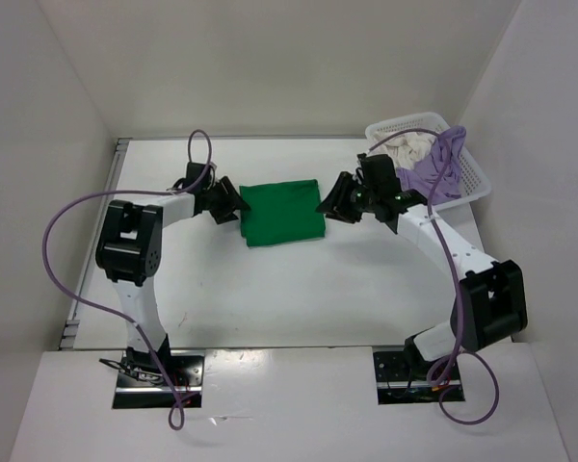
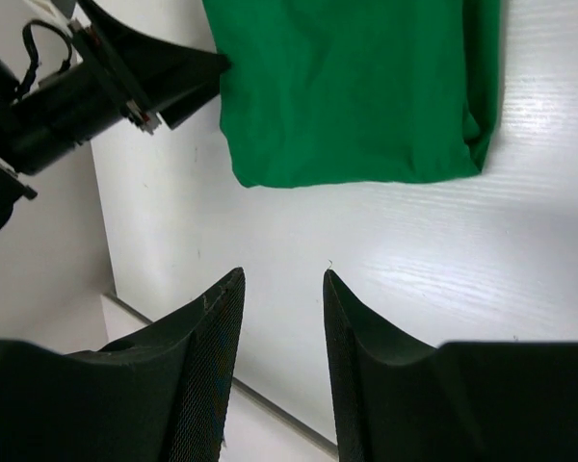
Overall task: Fold and stack the t-shirts
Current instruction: Put the neatly folded tshirt into the corner of the board with the left arm
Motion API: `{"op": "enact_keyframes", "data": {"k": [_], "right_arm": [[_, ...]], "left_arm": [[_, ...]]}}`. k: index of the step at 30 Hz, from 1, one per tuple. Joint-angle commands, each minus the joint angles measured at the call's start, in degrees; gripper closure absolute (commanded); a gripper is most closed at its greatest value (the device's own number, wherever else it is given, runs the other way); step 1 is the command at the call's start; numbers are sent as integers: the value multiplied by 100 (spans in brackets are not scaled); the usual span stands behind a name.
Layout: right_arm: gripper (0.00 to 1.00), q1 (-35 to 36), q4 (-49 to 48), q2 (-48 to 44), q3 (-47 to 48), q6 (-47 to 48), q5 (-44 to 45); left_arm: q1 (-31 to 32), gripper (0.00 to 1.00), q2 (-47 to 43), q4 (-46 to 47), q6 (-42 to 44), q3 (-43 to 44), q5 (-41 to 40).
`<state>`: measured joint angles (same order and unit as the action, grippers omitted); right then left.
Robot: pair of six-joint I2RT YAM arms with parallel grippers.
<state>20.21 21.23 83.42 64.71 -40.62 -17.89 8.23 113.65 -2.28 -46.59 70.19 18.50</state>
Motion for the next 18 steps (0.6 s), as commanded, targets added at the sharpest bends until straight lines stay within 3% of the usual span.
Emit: {"op": "enact_keyframes", "data": {"k": [1, 6, 7, 11, 13, 18], "right_arm": [[56, -70, 56, -326, -212, 10, -22], [56, -70, 56, -379, -213, -42, -74], [56, -70, 56, -431, -213, -42, -74], [56, -70, 56, -545, -327, -42, -74], [56, -70, 56, -599, -458, -42, -127], [56, -122, 56, -765, -652, -42, -180]], "left_arm": [[179, 39, 421, 88, 168, 301, 66], [503, 52, 746, 244, 28, 574, 58], [504, 67, 747, 324, -77, 513, 5], [504, 94, 747, 300, -202, 723, -136], [452, 98, 808, 71, -122, 1223, -206], [-435, 100, 1062, -393, 9, 2163, -4]]}}
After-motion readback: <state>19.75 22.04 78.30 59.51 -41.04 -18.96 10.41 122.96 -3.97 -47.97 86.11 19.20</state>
